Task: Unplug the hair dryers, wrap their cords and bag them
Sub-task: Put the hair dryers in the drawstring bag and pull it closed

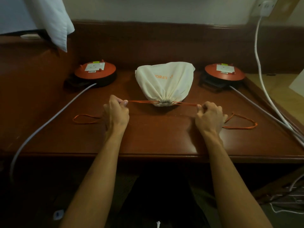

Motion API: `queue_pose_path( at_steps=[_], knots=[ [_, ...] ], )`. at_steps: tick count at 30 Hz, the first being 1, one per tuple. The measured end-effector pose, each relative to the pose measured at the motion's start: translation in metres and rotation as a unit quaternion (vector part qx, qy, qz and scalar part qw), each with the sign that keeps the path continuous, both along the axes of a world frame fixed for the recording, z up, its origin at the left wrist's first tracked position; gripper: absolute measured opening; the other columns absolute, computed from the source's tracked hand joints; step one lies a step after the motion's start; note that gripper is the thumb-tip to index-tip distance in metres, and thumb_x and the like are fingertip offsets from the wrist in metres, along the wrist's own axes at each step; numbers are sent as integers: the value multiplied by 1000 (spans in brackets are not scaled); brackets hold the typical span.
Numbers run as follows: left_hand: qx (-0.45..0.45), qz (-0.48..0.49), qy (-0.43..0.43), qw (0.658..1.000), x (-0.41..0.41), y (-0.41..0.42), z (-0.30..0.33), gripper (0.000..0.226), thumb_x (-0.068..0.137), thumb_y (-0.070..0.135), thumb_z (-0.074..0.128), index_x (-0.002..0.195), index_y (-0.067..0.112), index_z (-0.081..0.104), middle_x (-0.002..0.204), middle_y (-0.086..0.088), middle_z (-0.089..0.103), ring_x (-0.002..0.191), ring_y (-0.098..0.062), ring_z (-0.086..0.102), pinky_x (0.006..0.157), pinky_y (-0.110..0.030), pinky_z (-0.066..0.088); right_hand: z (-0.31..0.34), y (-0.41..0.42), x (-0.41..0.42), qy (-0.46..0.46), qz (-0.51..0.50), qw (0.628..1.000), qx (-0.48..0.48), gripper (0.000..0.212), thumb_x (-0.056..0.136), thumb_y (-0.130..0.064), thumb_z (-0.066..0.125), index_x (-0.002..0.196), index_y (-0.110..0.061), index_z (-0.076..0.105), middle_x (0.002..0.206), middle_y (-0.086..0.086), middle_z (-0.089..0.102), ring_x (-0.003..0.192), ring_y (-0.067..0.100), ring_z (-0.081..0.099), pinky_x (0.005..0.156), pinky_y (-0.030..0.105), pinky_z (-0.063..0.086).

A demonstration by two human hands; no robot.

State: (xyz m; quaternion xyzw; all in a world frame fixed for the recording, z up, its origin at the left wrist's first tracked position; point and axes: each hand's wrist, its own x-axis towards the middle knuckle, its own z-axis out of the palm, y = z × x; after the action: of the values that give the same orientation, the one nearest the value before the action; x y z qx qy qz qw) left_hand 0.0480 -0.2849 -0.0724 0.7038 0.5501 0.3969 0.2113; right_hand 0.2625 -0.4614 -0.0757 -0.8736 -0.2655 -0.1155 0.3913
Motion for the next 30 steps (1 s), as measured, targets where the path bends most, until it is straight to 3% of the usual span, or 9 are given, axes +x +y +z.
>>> queue_pose_path(
  at_steps=[6, 9, 11, 14, 19, 21, 24, 26, 30],
  knots=[
    [-44, 9, -72, 996, 0, -4, 4, 12, 102, 24, 60, 102, 13, 63, 92, -2, 73, 76, 0, 53, 58, -14, 30, -6, 3, 2, -26, -21, 999, -7, 23, 98, -28, 57, 80, -13, 60, 91, 4, 65, 95, 26, 54, 98, 50, 34],
    [-63, -41, -93, 993, -5, -7, 2, 3, 102, 20, 60, 101, 20, 57, 99, 0, 73, 97, -11, 65, 78, -20, 49, -3, 2, 1, -51, -1, 998, -43, 20, 98, -26, 56, 88, -11, 63, 100, 8, 63, 101, 28, 54, 98, 51, 33],
    [-87, -85, -101, 987, -9, -11, 1, 27, 97, 9, 64, 120, 18, 55, 125, -3, 68, 120, -20, 61, 92, -25, 47, -1, 1, 0, -83, -7, 994, -70, 26, 92, -24, 59, 115, -11, 61, 122, 13, 55, 114, 31, 50, 100, 50, 34],
    [-39, -122, -51, 990, -5, -24, 0, 66, 89, 12, 70, 149, 19, 42, 146, -1, 52, 140, -20, 39, 104, -30, 35, 0, 4, -10, -118, 38, 989, -80, 67, 82, -25, 63, 145, -14, 41, 147, 13, 39, 132, 30, 39, 108, 49, 28],
    [48, -213, 19, 976, 45, -43, -4, 55, 89, 53, 71, 130, 22, 51, 125, -2, 63, 121, -22, 51, 101, -38, 42, 0, 29, -14, -164, 168, 965, -121, 40, 93, -41, 57, 126, -18, 59, 139, 6, 50, 132, 27, 40, 105, 44, 26],
    [49, -215, 34, 975, 56, -42, -8, 40, 91, 48, 70, 116, 20, 56, 113, -5, 68, 109, -27, 61, 94, -43, 48, -1, 37, -14, -165, 210, 954, -138, 26, 97, -37, 56, 112, -16, 61, 120, 5, 58, 116, 28, 49, 97, 42, 33],
    [40, -205, -31, 978, 57, -32, -15, 22, 92, 36, 74, 90, 17, 63, 84, -1, 72, 81, -26, 69, 73, -46, 55, -3, 35, -16, -119, 242, 957, -110, 15, 101, -22, 54, 95, -10, 60, 91, 7, 61, 89, 32, 54, 73, 38, 33],
    [38, -182, -43, 982, 55, -30, -16, 24, 90, 34, 75, 80, 17, 62, 71, 1, 70, 71, -25, 69, 66, -45, 55, -2, 33, -17, -92, 242, 962, -82, 16, 101, -19, 54, 90, -8, 57, 80, 6, 59, 77, 32, 53, 66, 35, 32],
    [26, -148, -64, 987, 55, -34, -13, 29, 90, 29, 77, 73, 15, 58, 61, 12, 64, 67, -19, 68, 65, -36, 50, -5, 34, -20, -149, 199, 964, -98, 18, 96, -13, 58, 81, -13, 48, 71, 4, 60, 68, 33, 53, 63, 35, 31]
  ],
)
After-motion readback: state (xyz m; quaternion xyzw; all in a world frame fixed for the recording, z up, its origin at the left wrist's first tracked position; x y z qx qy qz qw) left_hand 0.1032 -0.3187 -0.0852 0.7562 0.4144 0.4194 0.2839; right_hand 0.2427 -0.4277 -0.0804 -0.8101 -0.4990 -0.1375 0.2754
